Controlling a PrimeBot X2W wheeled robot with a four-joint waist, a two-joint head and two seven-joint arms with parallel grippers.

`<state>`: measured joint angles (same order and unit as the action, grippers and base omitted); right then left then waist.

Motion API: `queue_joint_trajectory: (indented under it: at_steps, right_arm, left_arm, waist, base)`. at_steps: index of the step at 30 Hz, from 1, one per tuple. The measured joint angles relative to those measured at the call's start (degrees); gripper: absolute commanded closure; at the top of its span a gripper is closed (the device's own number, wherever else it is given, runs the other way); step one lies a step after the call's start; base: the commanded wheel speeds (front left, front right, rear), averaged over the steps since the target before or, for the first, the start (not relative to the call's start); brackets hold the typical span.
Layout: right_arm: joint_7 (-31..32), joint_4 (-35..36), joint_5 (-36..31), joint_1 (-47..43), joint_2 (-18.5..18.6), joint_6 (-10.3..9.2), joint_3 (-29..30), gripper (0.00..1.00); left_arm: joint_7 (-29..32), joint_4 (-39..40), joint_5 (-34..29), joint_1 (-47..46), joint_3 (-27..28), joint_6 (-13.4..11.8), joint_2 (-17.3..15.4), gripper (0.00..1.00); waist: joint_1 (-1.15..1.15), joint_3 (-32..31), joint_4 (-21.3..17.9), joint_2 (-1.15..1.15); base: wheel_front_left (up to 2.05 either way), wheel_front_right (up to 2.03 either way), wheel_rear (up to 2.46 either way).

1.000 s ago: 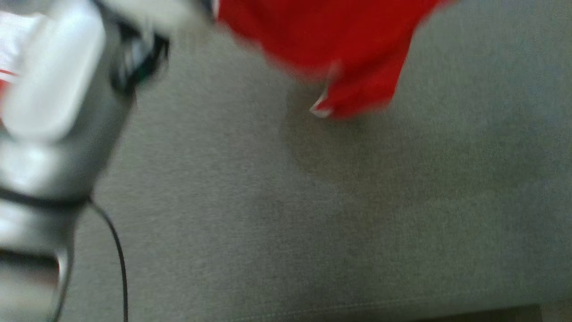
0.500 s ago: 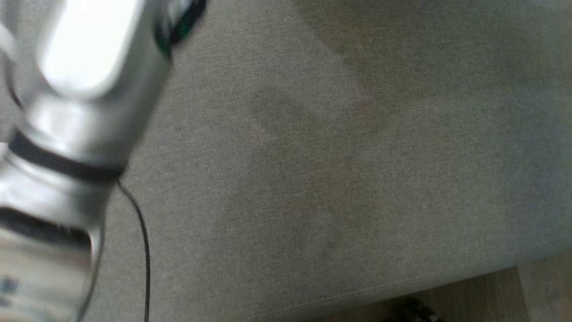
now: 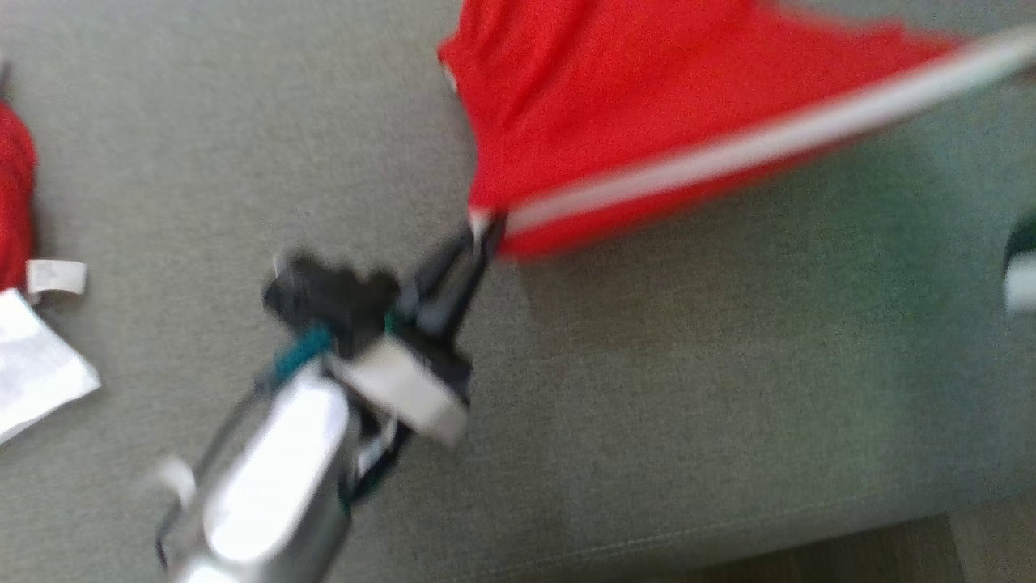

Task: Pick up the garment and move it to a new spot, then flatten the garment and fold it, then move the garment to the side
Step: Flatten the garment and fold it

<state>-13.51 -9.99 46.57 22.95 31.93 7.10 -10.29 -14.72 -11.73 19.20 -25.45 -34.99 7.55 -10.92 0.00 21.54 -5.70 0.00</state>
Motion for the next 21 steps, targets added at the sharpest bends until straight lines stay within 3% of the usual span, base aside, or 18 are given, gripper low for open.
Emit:
queue_joint_trajectory:
  at_steps: [8, 15, 21]
  right_arm:
    - [9.27, 14.84, -3.20, -22.43, -4.74, 0.00, 8.46, 1.00]
    - [19.48, 30.02, -7.25, -38.22, -9.23, 0.00, 16.12, 1.00]
    - [27.57, 37.38, -11.77, -40.57, -11.02, 0.00, 19.83, 1.00]
  left_arm:
    - [0.00, 3.08, -5.89, 13.94, 1.86, -0.63, 0.31, 1.00]
    - [0.00, 6.42, -6.91, 24.26, 3.61, -1.26, 0.25, 1.00]
    - [0.01, 9.01, -5.82, 25.33, 4.31, -0.98, 0.82, 1.00]
  waist:
    - [0.00, -5.71, 1.37, 0.00]
    - [-0.01, -9.87, 3.59, 0.00]
    - [-0.01, -10.68, 6.25, 0.00]
  base:
    - [0.00, 0.00, 0.00]
    - [0.00, 0.00, 0.00]
    - [0.00, 0.00, 0.00]
